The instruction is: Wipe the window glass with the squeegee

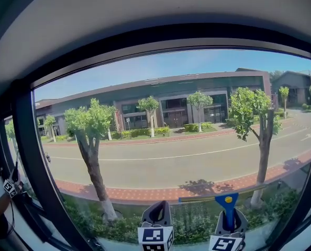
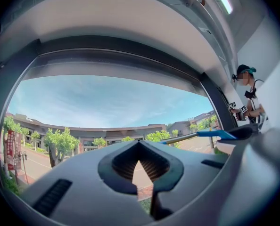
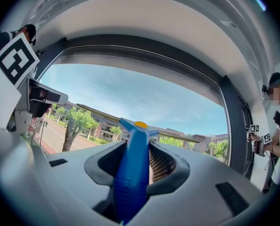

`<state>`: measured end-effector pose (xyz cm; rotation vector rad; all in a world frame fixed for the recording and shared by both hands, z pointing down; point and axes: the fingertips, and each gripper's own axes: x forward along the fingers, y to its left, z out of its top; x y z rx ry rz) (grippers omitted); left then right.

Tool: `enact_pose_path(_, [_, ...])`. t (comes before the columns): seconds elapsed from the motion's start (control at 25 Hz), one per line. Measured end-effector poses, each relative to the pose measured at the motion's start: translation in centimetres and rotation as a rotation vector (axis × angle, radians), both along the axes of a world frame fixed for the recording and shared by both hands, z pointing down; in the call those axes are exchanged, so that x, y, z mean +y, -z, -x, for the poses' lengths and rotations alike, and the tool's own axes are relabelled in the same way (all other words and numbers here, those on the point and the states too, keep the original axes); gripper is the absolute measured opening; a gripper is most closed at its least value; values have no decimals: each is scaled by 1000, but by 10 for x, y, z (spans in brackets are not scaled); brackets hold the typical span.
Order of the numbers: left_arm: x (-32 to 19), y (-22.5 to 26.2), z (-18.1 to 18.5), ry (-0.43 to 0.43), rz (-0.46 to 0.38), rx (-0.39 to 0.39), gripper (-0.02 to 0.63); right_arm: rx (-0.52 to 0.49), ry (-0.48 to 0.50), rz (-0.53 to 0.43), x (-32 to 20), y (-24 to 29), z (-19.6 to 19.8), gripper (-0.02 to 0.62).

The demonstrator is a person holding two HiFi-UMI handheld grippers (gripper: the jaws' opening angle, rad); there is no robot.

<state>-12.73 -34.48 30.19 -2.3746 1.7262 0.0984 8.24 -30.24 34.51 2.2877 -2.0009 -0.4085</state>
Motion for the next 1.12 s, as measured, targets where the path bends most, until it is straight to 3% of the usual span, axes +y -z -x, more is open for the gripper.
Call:
enact_pose_path(0.28, [-19,37,24,-27,-71,-25,1,-18,-6,-55,-8,49,18,141])
enact_pose_path(0.88, [-20,172,9,-150,-269,-36,0,17,-15,-246,-17,207,42,141])
enact_pose_path(1.12, [-20,222,14,-139,-340,-63,0,-5,-5,-306,-23,261,40,140])
